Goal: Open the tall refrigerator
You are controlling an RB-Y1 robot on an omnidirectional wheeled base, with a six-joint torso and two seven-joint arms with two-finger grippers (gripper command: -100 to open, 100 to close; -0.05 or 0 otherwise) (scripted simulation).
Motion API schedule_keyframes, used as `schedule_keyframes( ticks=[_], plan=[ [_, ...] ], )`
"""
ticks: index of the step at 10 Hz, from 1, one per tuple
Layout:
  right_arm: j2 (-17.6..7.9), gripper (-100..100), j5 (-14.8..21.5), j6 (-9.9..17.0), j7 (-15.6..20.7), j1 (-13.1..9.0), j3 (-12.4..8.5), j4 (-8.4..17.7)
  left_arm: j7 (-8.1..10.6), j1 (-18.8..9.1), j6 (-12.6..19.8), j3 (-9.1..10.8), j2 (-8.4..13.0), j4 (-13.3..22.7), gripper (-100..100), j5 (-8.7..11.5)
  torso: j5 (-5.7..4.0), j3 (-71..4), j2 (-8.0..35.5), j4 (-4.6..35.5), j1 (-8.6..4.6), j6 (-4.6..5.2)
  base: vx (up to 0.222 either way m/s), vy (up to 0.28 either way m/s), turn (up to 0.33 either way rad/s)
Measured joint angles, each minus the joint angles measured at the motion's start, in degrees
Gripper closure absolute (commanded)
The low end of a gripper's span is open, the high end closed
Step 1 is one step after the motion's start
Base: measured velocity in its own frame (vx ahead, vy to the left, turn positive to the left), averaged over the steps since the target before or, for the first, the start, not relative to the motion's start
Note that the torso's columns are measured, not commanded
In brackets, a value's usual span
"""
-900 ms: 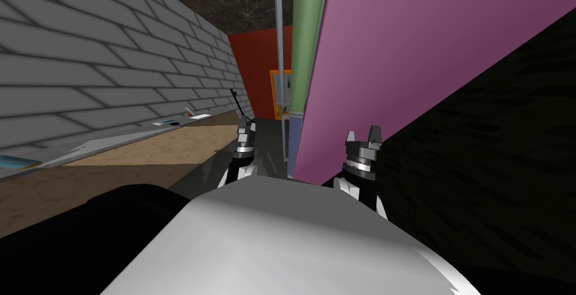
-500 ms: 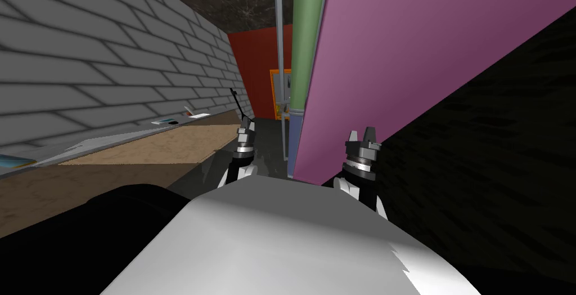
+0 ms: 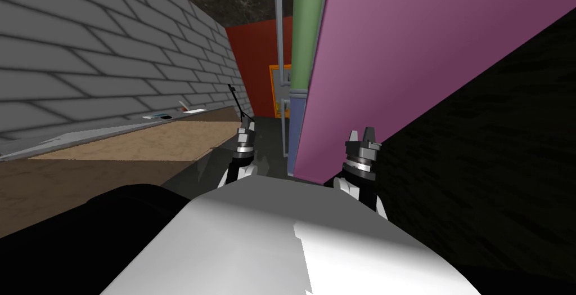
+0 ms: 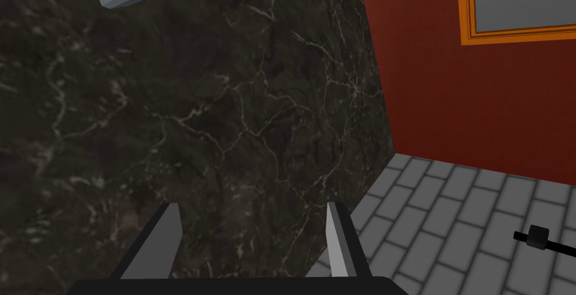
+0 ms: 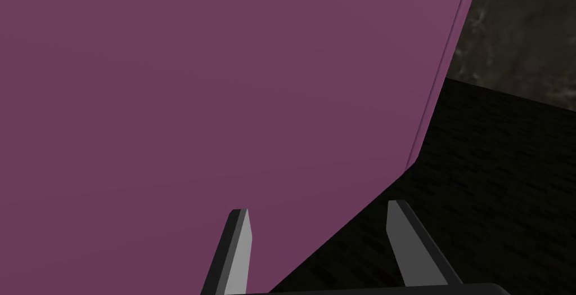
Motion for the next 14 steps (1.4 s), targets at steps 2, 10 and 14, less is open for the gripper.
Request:
schedule_keyframes(
  ticks=[2, 10, 14],
  plan=[
    [-1.21, -100, -0.1, -0.05, 0.33, 0.2, -0.35, 0.29, 0.0, 0.0, 0.01, 0.0, 0.0, 0.02, 0, 0.0, 0.02, -12.42, 6.14, 6.11, 0.06, -0.01, 0.02, 0.038, 0.104],
    [-10.1, -100, -3.59, -5.35, 8.61, 9.91, -8.97, 5.53, 0.0, 0.01, 0.01, -0.01, -0.01, 0.02, 0, 0.0, -0.02, -13.79, 6.98, 6.94, -0.11, 0.04, 0.055, 0.104, 0.196],
    [-11.07, -100, -5.23, -8.18, 12.24, 15.03, -13.07, 7.83, 0.0, 0.01, 0.01, 0.0, -0.01, 0.03, 0, 0.0, -0.01, -13.9, 6.81, 6.86, -0.01, -0.05, 0.053, 0.081, 0.158]
  ],
)
